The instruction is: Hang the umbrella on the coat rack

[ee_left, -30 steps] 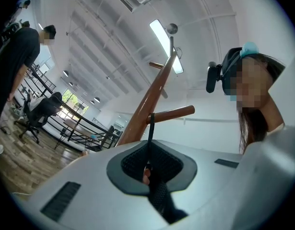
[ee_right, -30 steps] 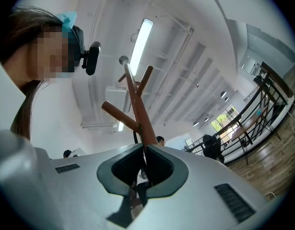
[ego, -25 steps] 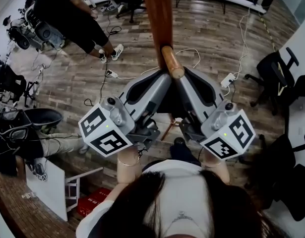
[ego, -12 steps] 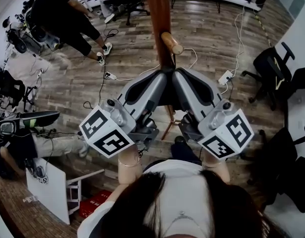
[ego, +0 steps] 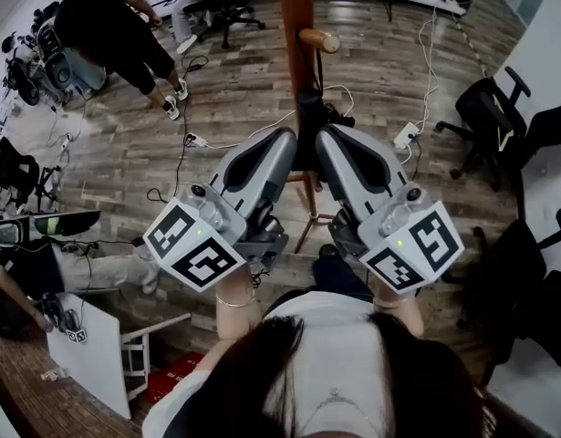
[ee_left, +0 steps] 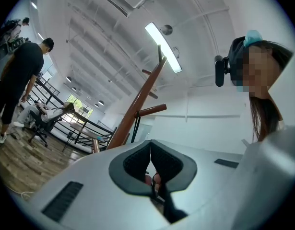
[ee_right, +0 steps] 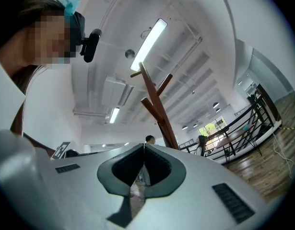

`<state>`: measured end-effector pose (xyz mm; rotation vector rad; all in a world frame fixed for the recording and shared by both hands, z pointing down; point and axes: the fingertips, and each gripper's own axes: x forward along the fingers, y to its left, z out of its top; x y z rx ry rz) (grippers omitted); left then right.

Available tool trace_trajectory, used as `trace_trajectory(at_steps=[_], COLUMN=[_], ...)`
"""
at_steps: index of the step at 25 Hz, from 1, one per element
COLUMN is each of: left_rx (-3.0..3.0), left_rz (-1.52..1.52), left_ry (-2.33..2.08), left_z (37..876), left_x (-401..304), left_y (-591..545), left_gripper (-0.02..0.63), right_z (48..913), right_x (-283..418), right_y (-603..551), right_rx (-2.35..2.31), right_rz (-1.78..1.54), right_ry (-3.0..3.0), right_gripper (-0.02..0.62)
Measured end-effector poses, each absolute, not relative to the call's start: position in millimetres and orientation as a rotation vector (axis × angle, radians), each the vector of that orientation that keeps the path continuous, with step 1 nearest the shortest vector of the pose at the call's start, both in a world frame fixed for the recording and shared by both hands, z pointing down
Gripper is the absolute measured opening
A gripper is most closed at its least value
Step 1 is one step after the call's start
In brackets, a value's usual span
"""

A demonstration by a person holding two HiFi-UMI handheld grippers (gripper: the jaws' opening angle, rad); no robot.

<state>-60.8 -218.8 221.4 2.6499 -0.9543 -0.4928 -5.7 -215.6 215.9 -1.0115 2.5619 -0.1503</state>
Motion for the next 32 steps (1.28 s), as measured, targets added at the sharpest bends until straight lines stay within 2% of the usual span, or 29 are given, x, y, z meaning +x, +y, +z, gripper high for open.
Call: trace_trajectory(at_steps=[32], left_rx=[2.722], left_rz=[-0.405], left_ry=[-0.797], left_z=[240.5], left_x=[-66.5], left_y=[-94.8], left_gripper=[0.011], right_z=[242.7], right_x=[1.8], right_y=[-83.1], right_rx=[-1.295], right_rz=[-0.158], right_ry=[2.505], right_gripper=[0.035])
